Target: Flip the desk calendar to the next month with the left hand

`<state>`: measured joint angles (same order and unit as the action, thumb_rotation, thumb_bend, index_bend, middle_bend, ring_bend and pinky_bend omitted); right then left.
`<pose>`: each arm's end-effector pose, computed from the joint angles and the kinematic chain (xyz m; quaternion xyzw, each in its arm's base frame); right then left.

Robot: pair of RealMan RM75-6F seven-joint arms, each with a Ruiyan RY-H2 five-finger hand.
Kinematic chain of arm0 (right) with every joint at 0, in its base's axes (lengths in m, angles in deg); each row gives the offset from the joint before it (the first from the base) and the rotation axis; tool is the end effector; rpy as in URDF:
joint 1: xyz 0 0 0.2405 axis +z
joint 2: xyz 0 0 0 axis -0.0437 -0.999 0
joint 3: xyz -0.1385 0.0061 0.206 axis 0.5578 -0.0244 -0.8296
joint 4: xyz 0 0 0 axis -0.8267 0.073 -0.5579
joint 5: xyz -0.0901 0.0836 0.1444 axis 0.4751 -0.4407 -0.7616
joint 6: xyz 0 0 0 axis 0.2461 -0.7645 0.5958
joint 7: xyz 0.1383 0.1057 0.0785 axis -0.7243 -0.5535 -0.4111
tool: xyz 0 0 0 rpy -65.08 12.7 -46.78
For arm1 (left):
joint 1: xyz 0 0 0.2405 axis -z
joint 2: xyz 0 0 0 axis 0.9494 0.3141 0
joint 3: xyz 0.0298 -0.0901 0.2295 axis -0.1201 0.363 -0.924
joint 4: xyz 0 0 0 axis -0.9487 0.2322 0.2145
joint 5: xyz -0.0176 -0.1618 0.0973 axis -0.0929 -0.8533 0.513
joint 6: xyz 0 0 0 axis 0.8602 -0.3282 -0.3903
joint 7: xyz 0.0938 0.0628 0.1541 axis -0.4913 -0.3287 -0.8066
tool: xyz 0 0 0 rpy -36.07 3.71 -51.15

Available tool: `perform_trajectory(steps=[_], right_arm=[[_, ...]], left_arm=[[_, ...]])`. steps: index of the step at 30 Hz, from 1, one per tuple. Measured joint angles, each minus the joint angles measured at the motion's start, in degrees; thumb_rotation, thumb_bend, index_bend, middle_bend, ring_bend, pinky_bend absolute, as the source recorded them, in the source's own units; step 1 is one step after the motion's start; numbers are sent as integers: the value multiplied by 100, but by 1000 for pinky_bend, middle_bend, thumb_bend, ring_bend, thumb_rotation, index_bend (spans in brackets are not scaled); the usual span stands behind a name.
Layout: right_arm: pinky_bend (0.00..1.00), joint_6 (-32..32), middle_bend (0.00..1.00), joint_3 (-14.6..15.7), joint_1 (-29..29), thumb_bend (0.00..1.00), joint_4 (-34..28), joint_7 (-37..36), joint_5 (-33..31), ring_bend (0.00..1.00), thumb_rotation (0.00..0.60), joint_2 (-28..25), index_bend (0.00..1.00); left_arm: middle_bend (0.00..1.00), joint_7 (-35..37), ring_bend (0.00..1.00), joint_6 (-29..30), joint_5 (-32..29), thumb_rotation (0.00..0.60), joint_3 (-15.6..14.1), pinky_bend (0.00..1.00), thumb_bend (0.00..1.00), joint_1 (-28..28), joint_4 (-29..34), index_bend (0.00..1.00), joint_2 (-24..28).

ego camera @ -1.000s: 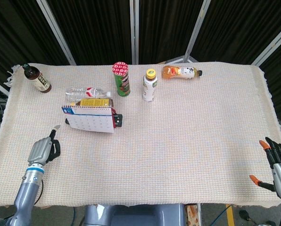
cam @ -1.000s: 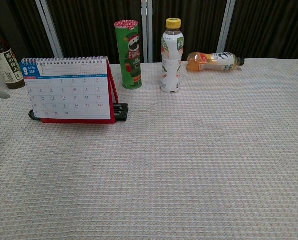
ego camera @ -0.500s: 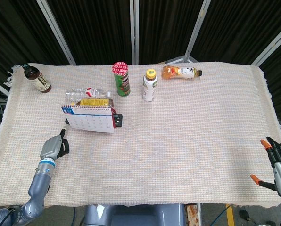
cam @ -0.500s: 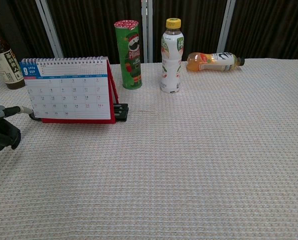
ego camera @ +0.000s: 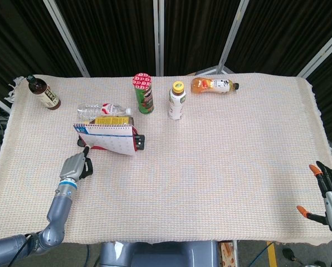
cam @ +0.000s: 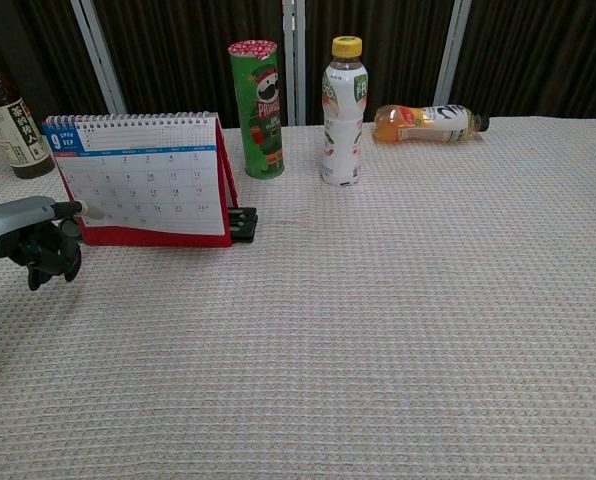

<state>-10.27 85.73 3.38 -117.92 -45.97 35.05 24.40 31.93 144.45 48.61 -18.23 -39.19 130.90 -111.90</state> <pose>-0.3019 -0.2026 0.2065 0.5679 -0.4146 0.4189 0.5745 -0.2248 0.3478 -0.0082 -0.5509 -0.6136 -0.3096 0.4735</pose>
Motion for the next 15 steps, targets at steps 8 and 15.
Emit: perform_trajectory(steps=[8,15], right_arm=[[0,-7,0,4,-8,0,-4,12,5,0,600,0,0],[0,-22,0,8,-22,0,-21,20,9,0,600,-7,0]], left_arm=[[650,-62,682,20,-51,600,94,610,859,263,-19,0,-86],[650,-5,682,174,218,600,85,610,859,294,283,0,5]])
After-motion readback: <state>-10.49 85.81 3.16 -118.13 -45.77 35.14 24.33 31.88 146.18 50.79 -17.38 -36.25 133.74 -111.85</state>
